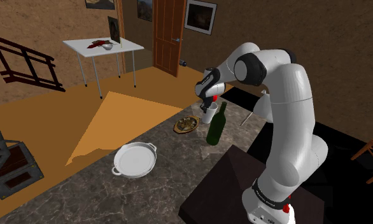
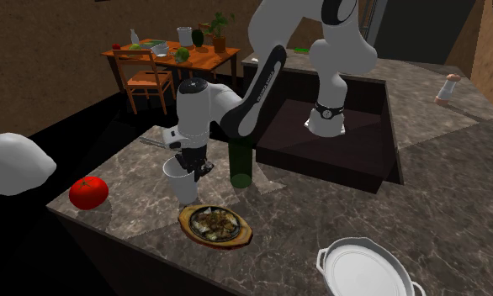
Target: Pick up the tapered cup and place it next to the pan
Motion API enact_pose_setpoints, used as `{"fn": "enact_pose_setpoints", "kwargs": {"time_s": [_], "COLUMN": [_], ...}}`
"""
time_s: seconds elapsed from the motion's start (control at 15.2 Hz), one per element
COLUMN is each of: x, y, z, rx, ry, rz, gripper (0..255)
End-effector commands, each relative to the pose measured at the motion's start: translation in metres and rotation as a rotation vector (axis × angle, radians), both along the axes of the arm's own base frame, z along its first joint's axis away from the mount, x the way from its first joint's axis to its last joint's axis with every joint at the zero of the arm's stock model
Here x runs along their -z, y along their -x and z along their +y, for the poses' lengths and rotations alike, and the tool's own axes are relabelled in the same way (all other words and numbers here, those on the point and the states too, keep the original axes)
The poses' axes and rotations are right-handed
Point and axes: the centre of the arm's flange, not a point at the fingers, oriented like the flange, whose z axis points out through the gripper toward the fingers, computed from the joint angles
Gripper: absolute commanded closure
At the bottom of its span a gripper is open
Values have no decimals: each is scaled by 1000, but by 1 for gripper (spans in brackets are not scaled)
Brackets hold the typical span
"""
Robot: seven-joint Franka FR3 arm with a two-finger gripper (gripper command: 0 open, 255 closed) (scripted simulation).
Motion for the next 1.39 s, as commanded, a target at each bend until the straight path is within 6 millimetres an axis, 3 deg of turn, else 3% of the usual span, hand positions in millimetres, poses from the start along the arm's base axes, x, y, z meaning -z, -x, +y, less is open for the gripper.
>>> {"fn": "enact_pose_setpoints", "kwargs": {"time_s": [0.0, 0.2, 1.32], "x": [0, 0, -90], "y": [0, 0, 0], "z": [0, 0, 0], "rx": [0, 0, 0], "ry": [0, 0, 0], "rz": [0, 0, 0], "gripper": [255, 255, 255]}}
